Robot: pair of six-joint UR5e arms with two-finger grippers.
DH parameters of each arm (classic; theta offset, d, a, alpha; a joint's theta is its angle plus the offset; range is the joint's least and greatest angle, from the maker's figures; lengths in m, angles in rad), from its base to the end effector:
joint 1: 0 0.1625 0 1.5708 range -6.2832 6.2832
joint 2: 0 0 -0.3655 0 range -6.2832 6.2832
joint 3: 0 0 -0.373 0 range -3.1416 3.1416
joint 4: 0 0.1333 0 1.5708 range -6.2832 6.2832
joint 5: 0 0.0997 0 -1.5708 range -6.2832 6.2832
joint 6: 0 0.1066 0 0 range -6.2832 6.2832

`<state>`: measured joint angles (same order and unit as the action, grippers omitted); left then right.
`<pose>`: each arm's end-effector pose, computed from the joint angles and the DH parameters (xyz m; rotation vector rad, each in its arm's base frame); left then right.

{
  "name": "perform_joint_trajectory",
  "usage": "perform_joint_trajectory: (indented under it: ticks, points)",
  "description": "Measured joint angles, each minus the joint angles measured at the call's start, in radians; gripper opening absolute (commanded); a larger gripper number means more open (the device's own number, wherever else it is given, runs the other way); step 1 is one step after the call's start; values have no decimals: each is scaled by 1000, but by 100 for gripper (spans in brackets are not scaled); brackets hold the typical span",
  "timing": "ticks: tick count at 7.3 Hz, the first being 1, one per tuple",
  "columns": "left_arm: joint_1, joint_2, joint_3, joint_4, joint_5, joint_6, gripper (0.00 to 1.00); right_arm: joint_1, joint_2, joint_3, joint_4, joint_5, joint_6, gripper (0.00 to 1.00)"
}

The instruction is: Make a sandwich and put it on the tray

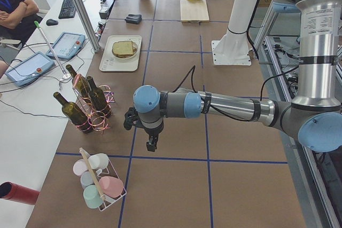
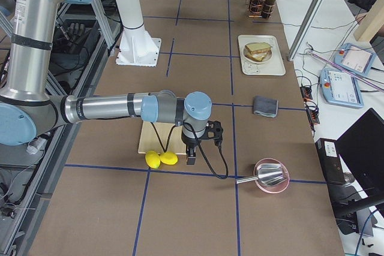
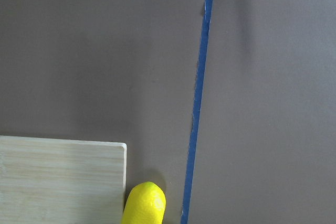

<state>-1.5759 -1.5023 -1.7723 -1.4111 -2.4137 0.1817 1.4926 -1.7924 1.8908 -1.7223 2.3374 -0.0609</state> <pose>-0.0560 -0.4422 0.5512 0.0537 0.8424 0.1548 0.0290 -0.3898 0.5644 -0.0571 -0.7664 -0.1118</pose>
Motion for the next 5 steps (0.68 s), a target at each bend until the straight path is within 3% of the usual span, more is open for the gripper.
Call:
perform_joint_trajectory:
  ticks: [5]
  points:
    - [-4, 3, 14, 7, 0, -1, 100, 0, 3, -5, 3, 18, 6, 100]
